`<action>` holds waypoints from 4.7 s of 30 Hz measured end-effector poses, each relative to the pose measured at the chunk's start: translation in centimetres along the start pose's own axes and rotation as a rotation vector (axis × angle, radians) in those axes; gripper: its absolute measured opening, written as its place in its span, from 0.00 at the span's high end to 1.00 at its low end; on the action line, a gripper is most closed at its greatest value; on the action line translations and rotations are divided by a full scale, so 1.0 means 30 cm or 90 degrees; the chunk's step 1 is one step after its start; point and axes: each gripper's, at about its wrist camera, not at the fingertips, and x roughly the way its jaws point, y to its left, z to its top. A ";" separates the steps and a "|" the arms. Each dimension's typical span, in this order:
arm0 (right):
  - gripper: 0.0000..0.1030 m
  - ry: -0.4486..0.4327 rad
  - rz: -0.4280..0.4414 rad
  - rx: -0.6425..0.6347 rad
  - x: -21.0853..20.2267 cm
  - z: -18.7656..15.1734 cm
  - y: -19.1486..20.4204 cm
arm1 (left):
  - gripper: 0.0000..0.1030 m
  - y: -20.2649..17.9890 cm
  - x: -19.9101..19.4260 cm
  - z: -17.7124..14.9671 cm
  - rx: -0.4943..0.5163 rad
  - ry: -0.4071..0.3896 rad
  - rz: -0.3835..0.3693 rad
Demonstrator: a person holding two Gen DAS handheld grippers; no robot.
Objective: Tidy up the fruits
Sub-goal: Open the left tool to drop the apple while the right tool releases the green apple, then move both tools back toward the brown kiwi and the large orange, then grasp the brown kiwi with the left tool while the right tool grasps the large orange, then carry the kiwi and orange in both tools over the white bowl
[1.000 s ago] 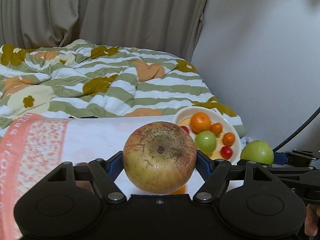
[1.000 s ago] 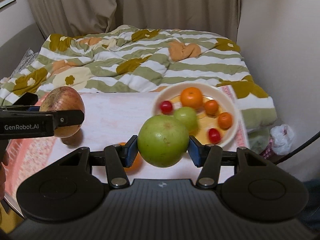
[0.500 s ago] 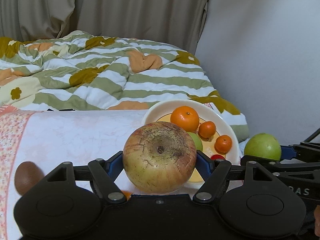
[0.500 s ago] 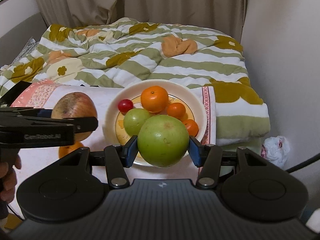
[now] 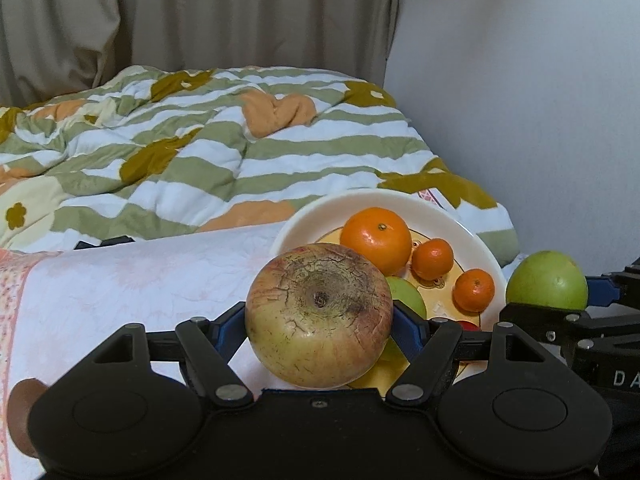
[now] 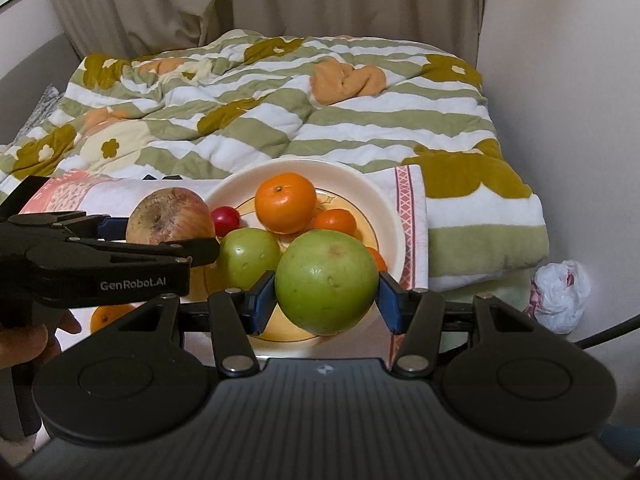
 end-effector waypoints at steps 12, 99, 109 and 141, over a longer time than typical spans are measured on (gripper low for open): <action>0.34 0.001 -0.002 0.015 0.018 0.019 -0.027 | 0.01 -0.013 -0.077 0.007 0.032 -0.033 0.013; 0.00 -0.053 -0.130 0.137 0.055 -0.318 0.691 | 0.16 0.653 -0.229 -0.329 0.038 -0.028 0.019; 0.01 -0.038 -0.109 0.128 0.127 -0.306 0.666 | 0.40 0.629 -0.166 -0.329 0.032 -0.014 0.031; 0.26 -0.066 -0.085 0.105 -0.026 -0.257 0.689 | 0.43 0.592 -0.398 -0.331 0.036 -0.073 -0.008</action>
